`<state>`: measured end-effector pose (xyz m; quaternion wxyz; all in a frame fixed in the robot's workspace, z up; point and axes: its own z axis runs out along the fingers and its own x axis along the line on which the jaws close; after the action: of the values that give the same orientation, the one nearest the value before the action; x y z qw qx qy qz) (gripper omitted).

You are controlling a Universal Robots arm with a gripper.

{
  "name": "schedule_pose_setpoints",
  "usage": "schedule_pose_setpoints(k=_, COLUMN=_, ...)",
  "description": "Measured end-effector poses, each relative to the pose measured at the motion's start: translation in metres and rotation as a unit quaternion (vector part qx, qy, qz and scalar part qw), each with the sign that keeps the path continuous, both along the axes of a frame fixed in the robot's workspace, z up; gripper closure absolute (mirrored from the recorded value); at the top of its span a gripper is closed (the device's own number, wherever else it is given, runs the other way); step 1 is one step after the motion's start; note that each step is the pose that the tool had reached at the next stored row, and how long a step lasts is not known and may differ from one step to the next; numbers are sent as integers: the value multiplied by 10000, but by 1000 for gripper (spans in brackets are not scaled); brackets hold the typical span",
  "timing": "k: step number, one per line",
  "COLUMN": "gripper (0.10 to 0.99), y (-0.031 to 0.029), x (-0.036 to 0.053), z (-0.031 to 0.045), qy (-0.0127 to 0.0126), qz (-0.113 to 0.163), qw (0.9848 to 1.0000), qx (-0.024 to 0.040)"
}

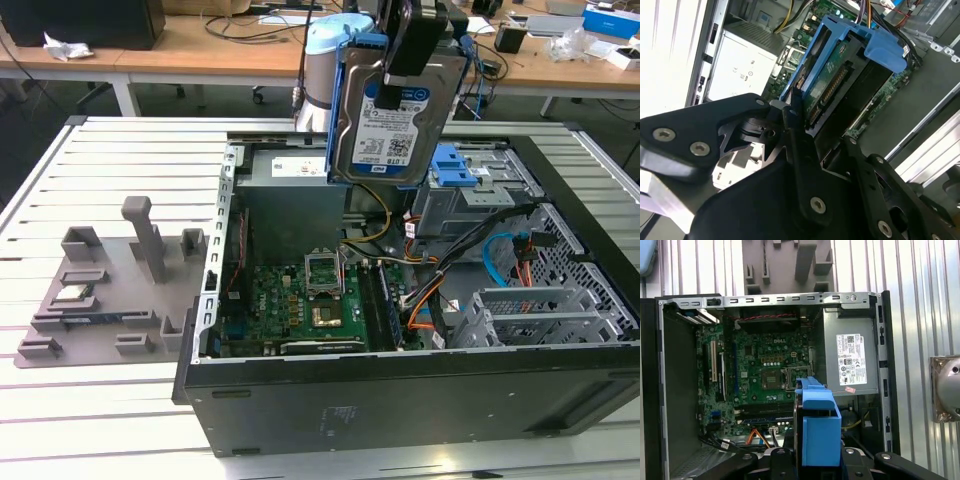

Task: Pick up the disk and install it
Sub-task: 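Pick up the disk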

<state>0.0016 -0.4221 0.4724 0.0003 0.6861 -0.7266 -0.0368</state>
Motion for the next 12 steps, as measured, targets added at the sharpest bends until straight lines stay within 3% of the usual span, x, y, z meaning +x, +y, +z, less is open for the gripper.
schedule_pose_setpoints(k=12, gripper=725, y=-195, x=0, z=-18, qy=0, qz=0, qw=10000, qx=0)
